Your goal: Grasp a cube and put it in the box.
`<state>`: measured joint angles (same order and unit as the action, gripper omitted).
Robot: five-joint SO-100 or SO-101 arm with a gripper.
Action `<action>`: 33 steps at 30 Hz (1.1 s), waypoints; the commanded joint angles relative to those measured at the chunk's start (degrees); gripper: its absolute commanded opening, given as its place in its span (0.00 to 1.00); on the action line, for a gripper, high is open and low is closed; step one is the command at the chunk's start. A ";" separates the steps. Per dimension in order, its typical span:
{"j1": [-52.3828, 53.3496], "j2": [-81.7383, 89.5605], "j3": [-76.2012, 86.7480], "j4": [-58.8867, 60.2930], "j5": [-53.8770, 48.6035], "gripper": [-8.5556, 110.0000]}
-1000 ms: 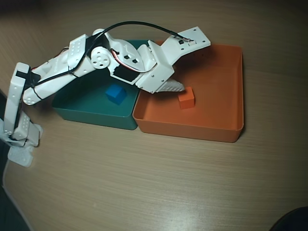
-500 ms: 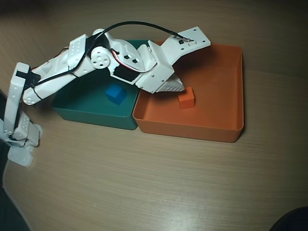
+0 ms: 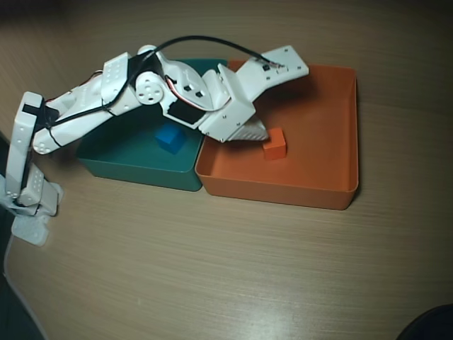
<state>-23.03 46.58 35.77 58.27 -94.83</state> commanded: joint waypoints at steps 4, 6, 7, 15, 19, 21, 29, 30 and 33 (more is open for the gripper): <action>0.26 18.46 10.02 -1.05 -0.18 0.03; 0.26 23.38 14.50 -1.05 0.35 0.03; 0.26 25.75 16.79 -1.05 0.35 0.03; 0.35 43.68 32.70 -1.05 -0.18 0.03; 0.44 52.03 38.94 -1.05 -0.35 0.03; 0.53 56.25 42.28 -1.05 -0.44 0.03; 0.53 74.27 58.80 -1.05 -0.70 0.03; 0.53 76.73 61.00 -1.05 -0.70 0.03; 0.53 84.46 67.85 -1.05 -0.70 0.03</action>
<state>-23.03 122.78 100.90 58.27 -95.19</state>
